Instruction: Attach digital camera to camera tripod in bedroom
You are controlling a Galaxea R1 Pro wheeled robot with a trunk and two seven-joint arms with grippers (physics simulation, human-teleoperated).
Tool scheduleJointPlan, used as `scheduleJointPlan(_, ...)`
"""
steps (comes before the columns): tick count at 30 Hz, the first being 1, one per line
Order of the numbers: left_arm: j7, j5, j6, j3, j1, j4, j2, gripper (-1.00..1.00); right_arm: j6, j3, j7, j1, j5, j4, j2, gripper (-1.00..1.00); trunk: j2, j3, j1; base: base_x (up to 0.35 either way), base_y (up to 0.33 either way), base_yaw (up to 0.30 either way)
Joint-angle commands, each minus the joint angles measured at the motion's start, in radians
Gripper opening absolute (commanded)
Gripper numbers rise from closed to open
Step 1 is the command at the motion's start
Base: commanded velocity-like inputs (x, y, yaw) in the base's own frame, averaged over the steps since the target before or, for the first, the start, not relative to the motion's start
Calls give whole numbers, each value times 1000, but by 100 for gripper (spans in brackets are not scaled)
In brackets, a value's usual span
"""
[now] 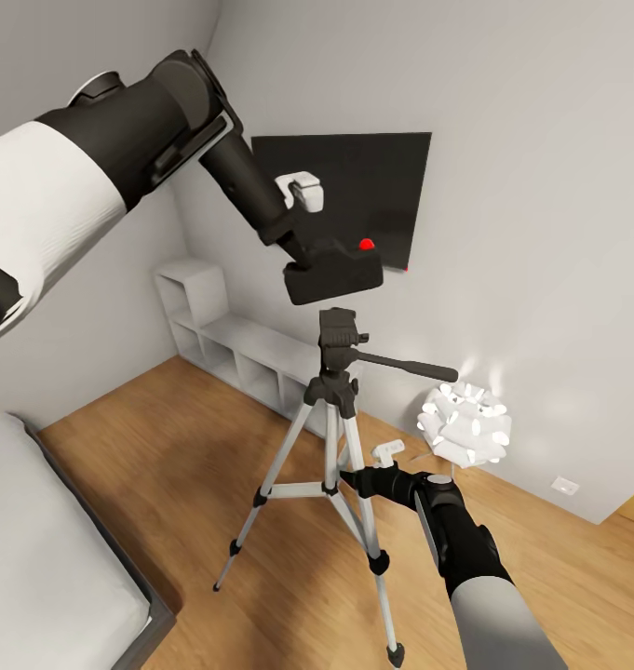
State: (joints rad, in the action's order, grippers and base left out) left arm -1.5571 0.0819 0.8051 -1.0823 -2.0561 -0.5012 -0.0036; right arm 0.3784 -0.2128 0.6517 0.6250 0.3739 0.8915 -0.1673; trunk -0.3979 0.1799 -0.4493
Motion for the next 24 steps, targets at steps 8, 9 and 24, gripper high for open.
scheduleJointPlan(8, -3, 8, 8, -10, -2, -9, 2, -100, 3, -5, 9, 1, 16, 1, -1, -100, -2, 2, -1, 0, 0, 0)
scheduleJointPlan(9, -3, 8, 9, -10, -2, -9, 2, -100, 3, -5, 9, 1, 16, 1, -1, -100, -2, 2, -1, 0, 0, 0)
scheduleJointPlan(24, -1, -3, 14, -83, -2, -41, -7, -100, 3, -5, 9, 1, 16, 1, -1, -100, -2, 2, -1, 0, 0, 0)
